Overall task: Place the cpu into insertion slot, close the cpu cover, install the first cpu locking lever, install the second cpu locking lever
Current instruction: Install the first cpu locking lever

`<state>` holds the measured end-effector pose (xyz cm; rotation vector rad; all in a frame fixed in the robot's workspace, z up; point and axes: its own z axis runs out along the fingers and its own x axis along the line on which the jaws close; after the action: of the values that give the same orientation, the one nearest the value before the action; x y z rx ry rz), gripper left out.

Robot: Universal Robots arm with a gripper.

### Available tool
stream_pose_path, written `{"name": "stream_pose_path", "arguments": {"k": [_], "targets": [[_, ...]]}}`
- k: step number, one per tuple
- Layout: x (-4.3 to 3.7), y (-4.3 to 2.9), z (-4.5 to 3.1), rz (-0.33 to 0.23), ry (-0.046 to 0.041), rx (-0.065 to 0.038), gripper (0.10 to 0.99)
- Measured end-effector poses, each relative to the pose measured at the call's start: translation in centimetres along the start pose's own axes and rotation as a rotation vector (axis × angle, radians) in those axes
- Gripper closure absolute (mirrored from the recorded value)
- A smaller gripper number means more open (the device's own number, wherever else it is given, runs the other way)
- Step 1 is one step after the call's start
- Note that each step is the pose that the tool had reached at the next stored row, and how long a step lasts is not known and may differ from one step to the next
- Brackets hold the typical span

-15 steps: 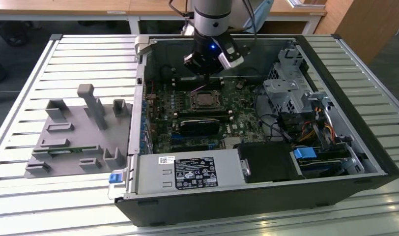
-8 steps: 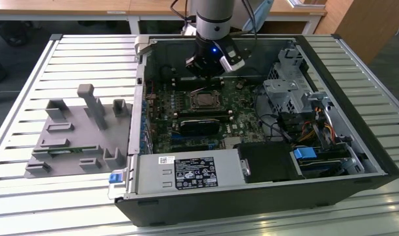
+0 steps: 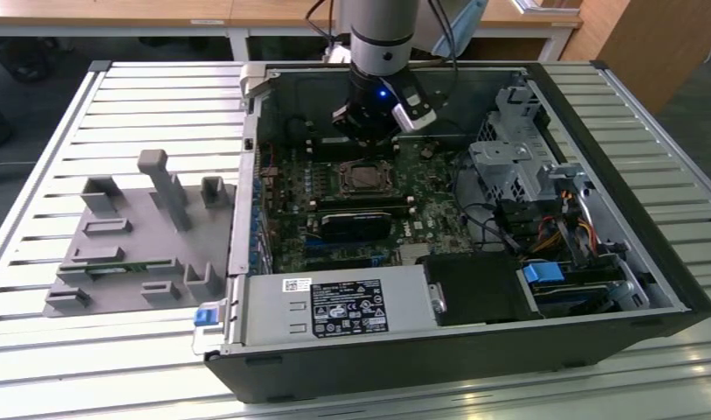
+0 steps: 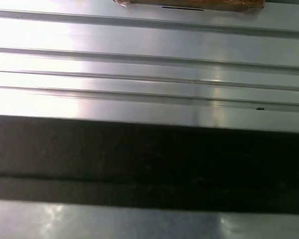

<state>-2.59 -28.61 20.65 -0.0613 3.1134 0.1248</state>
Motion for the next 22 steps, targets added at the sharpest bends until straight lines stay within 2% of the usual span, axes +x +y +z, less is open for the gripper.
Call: {"name": "stream_pose_path", "arguments": {"k": [4, 8, 16, 22], "targets": [[-0.08, 0.09, 0.32, 0.0, 0.0006, 0.013, 0.976], [-0.19, 0.21, 0.56, -0.001, 0.0012, 0.021, 0.976], [-0.27, 0.3, 0.73, -0.001, 0.0014, 0.025, 0.976], [-0.27, 0.32, 0.6, -0.001, 0.0011, 0.026, 0.976]]}}
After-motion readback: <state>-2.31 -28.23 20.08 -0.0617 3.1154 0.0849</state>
